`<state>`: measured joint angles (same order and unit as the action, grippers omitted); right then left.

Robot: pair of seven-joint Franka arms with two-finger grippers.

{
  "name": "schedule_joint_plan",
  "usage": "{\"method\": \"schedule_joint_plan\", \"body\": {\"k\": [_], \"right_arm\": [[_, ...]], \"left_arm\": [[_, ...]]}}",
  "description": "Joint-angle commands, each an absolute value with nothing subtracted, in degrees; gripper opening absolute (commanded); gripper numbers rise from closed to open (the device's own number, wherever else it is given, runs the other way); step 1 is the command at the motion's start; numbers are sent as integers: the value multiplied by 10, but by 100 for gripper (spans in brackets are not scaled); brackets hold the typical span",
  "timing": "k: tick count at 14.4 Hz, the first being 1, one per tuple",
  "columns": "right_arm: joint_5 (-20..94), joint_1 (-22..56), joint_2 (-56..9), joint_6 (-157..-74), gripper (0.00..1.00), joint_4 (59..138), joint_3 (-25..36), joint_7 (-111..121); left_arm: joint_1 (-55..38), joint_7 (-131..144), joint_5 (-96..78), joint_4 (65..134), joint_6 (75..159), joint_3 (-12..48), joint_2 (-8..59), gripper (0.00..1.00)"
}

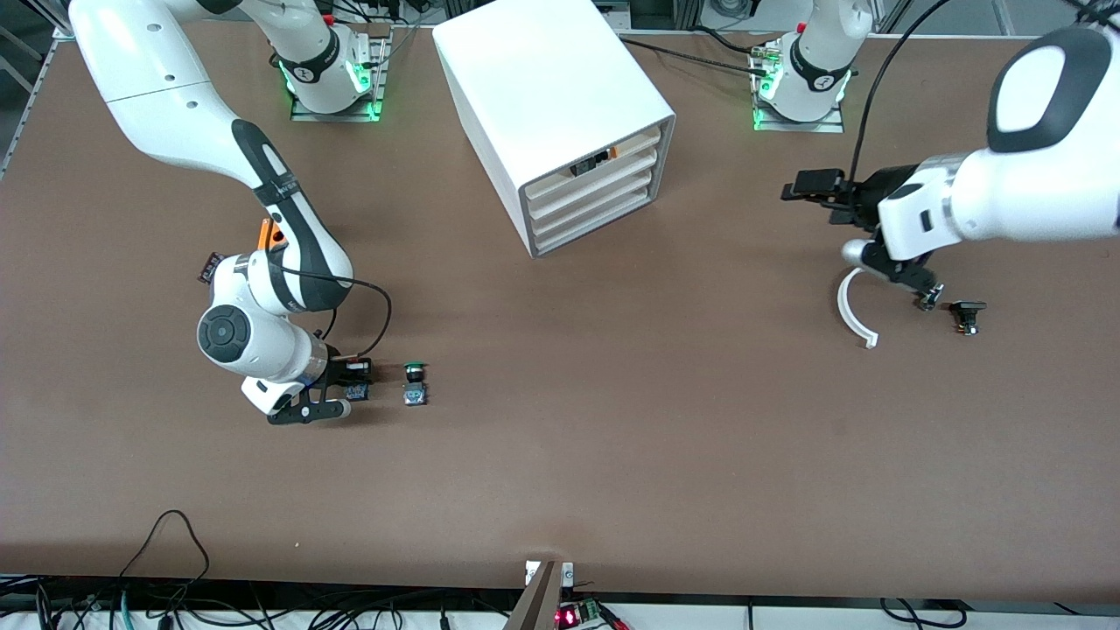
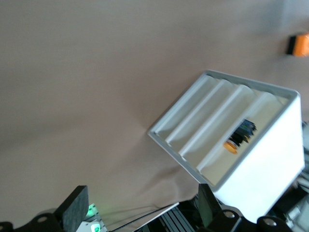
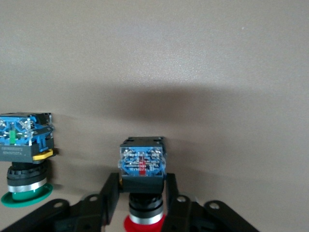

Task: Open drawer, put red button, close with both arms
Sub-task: 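Move the left gripper to the cabinet drawer front and grip it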

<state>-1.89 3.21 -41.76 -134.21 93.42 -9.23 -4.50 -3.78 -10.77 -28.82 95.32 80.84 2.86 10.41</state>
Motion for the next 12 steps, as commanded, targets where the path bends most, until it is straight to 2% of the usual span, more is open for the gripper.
{"method": "schedule_joint_plan", "body": {"k": [1,5,9,12], "right_arm": [[-29,34,-425,-1344,0,915,-91,-51],[-29,36,-417,-1308,0,881,-92,-50],[-24,38,-406,-1211,0,817,-94,-88],[-22,43,-403,-1118,0,753,-96,-125]], "left_arm": [[-39,-209,-385,995,814,27,141,100],[-39,-347,-519,1110,905,28,141,100],[-39,-456,-657,1237,1006,82,141,97],[-39,-525,-749,1292,1056,129,147,68]]}}
